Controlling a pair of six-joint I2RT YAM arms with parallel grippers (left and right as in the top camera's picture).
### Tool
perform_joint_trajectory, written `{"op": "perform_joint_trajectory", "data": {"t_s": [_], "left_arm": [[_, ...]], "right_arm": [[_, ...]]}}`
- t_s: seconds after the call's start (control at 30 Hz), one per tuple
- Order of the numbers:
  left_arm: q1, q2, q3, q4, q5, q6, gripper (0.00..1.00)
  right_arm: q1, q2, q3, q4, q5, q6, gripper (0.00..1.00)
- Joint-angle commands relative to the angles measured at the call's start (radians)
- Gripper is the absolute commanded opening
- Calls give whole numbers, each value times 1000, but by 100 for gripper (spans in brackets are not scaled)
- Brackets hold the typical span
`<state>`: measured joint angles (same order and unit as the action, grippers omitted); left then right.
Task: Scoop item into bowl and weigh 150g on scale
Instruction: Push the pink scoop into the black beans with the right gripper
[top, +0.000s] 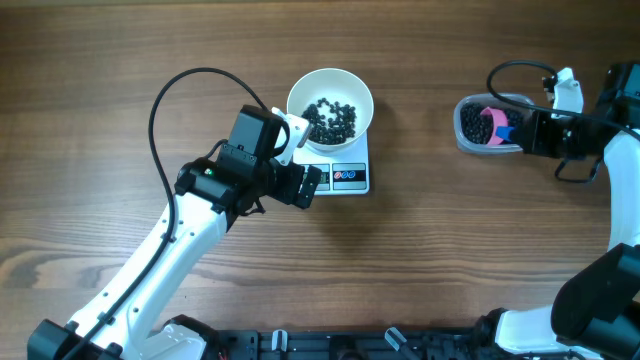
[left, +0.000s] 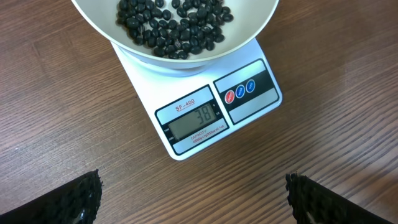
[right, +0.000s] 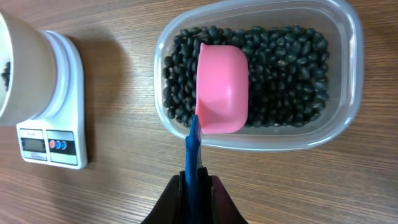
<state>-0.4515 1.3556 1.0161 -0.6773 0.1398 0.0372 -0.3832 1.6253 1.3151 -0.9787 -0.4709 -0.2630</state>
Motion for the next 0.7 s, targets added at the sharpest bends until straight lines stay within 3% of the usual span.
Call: {"op": "perform_joint_trajectory", "data": {"t_s": [0.0,0.67], "left_arm": [[5,-9,16,0,12,11,100],[5,-9,16,0,12,11,100]], "right_arm": [[-2,8,-1,6,-77,5,4],[-2,8,-1,16,-54,83,4]]}}
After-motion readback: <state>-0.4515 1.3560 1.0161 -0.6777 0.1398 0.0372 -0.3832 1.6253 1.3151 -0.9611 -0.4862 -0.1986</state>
